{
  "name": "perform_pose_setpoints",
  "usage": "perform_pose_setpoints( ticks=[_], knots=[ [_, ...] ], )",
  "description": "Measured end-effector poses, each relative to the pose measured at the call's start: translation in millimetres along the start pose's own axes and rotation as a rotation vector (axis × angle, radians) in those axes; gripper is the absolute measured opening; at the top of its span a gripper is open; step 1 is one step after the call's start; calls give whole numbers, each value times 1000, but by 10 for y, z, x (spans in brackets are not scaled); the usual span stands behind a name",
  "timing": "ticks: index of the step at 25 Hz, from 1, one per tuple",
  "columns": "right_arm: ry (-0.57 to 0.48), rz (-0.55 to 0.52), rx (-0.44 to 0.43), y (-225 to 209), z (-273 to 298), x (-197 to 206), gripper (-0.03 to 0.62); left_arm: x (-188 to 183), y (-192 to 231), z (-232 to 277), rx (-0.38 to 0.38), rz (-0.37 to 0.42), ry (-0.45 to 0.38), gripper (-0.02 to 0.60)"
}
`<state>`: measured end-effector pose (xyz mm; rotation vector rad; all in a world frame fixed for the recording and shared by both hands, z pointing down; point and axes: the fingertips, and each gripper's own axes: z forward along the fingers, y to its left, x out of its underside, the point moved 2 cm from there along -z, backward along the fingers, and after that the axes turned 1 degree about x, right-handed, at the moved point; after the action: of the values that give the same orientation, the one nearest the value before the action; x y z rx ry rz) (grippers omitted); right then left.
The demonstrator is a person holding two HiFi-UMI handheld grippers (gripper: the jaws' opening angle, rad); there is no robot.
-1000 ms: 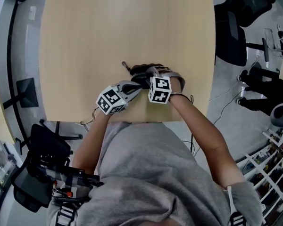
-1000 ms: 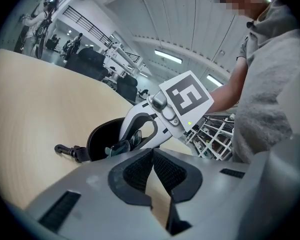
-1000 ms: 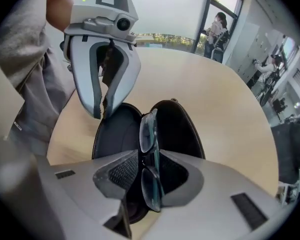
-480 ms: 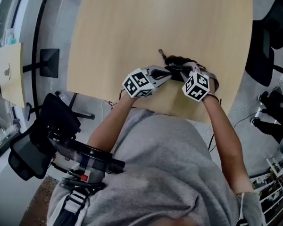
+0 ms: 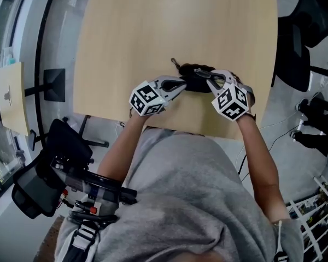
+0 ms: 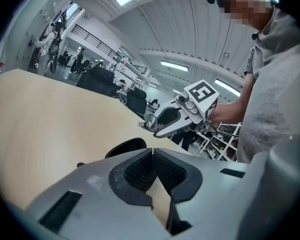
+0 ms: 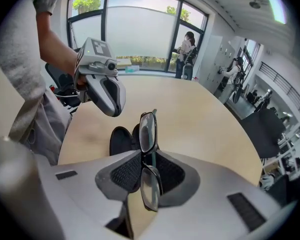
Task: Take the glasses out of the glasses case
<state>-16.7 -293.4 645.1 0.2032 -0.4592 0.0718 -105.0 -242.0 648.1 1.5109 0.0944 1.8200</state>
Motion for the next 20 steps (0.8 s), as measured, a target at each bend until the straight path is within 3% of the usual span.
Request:
perform_pose_setpoints(
  ticks=[10,20],
  knots=[
    [17,130,119,-334,-340,438,92,-130,-62,-190,-26,10,-23,8],
    [113,250,151,-508,-291,1167,92,-101,-109,-368,-64,-19,-24,8]
  ],
)
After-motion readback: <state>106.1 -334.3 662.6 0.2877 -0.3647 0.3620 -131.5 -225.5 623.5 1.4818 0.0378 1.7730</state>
